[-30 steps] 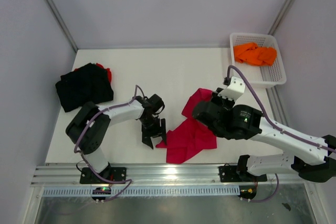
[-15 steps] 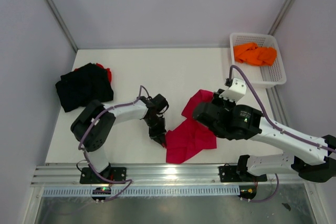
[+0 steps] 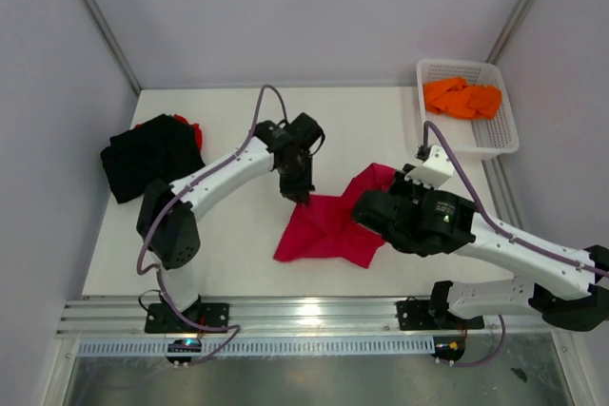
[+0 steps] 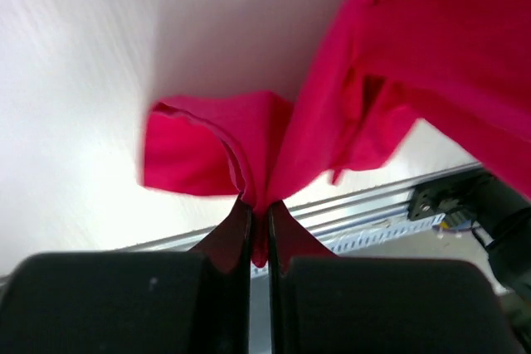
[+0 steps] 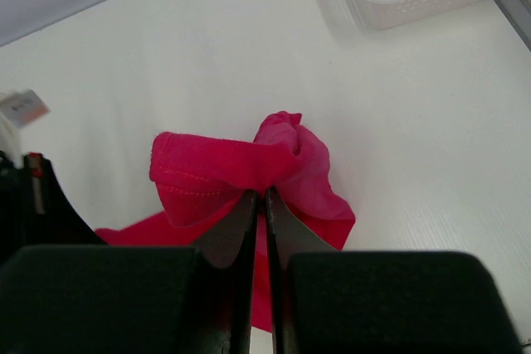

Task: Fold and stack the t-shirts
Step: Flatten out the tshirt

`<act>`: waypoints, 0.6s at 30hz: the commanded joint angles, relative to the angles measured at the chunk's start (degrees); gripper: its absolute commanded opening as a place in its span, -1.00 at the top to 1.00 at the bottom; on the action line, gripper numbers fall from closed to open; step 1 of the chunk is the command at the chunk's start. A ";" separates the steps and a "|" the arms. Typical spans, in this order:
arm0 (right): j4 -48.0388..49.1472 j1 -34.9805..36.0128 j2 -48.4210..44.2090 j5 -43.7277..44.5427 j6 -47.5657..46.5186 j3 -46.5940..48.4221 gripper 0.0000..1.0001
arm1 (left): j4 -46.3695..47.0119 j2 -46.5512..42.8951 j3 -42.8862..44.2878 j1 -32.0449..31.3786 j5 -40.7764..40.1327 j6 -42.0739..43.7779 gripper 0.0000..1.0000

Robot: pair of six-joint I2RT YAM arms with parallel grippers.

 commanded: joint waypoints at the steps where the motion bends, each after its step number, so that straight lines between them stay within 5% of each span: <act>1: -4.82 -0.03 -1.93 4.17 5.77 -0.21 0.82 | -13.50 -1.44 12.89 1.68 -14.12 3.53 1.00; 12: -5.27 -0.03 -2.37 3.55 7.01 -1.88 0.81 | -30.47 2.52 43.76 11.26 -31.36 4.76 1.00; 18: -3.34 -0.03 -2.37 4.52 4.38 -1.53 0.81 | -32.76 -0.90 45.02 19.79 -39.17 5.02 1.00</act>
